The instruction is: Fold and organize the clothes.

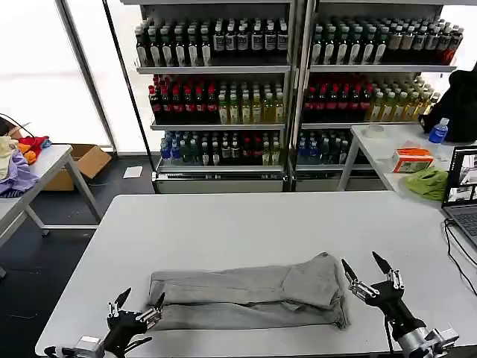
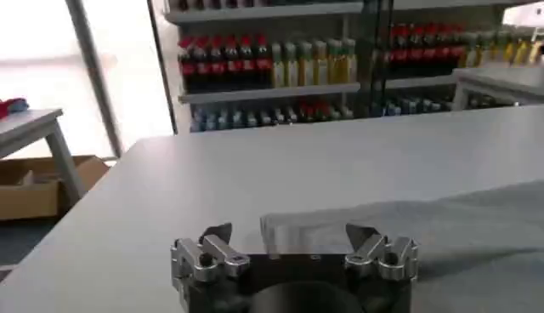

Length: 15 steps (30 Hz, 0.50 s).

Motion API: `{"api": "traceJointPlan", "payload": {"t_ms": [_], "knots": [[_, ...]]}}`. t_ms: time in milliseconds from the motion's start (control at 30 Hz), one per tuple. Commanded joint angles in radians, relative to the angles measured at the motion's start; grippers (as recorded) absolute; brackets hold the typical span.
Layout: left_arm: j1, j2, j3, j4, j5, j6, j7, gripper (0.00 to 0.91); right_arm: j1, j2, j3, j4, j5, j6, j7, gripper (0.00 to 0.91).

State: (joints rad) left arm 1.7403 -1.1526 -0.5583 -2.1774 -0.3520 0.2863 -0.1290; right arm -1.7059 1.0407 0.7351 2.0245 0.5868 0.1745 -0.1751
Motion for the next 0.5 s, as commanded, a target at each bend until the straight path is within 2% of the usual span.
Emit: {"api": "traceJointPlan", "payload": {"t_ms": [33,300,333,367,400,433,467,500], "knots": [[-0.091,-0.097,0.088,0.086,0.066,-0.049,-0.06,0.907,-0.029,0.027,0.004,-0.027,-0.041,0.13,-0.011,0.907],[-0.13,-0.103,0.094,0.161,0.015,-0.017,-0.047,0.907,-0.033,0.034,0.002,-0.018,-0.037,0.134,-0.008,0.907],[-0.134,-0.103,0.093,0.171,0.02,-0.017,-0.04,0.796,-0.033,0.034,0.003,-0.014,-0.036,0.133,-0.006,0.907],[-0.135,-0.102,0.092,0.18,0.024,-0.02,-0.026,0.725,-0.033,0.034,0.004,-0.012,-0.036,0.132,-0.005,0.907],[-0.135,-0.099,0.092,0.185,0.023,-0.019,-0.022,0.554,-0.033,0.033,0.006,-0.011,-0.035,0.131,-0.005,0.907],[-0.134,-0.097,0.093,0.186,0.02,-0.016,-0.018,0.484,-0.033,0.032,0.008,-0.009,-0.03,0.13,-0.004,0.907],[-0.131,-0.096,0.092,0.186,0.018,-0.017,-0.007,0.373,-0.034,0.031,0.009,-0.008,-0.028,0.129,-0.003,0.907],[-0.129,-0.093,0.093,0.187,0.017,-0.017,-0.001,0.141,-0.034,0.031,0.012,-0.008,-0.027,0.129,-0.002,0.907]]}}
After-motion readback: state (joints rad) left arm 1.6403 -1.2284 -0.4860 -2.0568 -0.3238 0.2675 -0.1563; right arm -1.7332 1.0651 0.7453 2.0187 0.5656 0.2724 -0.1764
